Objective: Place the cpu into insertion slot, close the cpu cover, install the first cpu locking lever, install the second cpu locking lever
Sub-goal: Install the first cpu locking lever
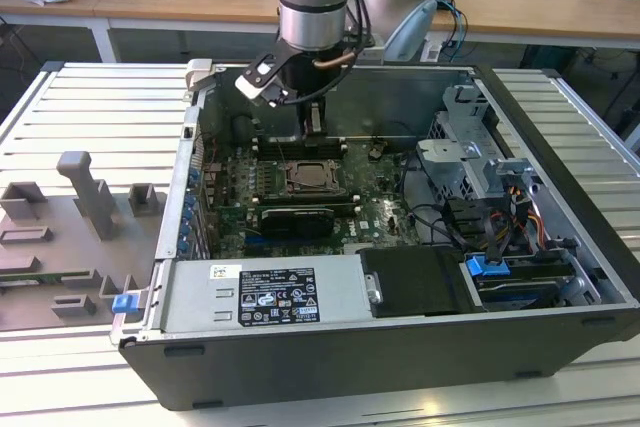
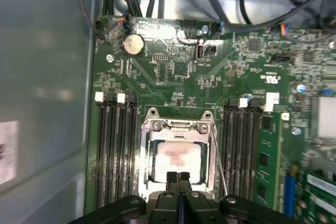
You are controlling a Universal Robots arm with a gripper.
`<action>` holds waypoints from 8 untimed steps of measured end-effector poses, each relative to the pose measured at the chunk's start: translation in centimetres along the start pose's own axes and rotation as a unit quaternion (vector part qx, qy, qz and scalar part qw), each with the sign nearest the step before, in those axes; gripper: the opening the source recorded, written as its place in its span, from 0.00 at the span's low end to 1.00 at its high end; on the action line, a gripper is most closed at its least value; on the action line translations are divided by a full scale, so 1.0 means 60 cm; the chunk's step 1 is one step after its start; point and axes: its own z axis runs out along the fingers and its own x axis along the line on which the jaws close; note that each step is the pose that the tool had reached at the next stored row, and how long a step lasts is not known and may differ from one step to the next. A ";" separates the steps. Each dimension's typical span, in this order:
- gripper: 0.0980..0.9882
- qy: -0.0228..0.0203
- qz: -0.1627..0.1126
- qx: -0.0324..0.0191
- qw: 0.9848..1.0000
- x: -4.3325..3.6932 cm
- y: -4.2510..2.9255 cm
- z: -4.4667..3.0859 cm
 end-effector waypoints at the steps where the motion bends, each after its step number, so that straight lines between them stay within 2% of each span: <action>1: 0.01 0.000 0.000 0.000 1.000 0.000 0.000 -0.009; 2: 0.01 0.000 0.000 0.000 1.000 0.001 -0.002 -0.024; 5: 0.01 0.001 -0.034 -0.001 0.999 0.001 -0.002 -0.023; 8: 0.01 0.002 -0.068 -0.001 0.998 0.001 -0.002 -0.022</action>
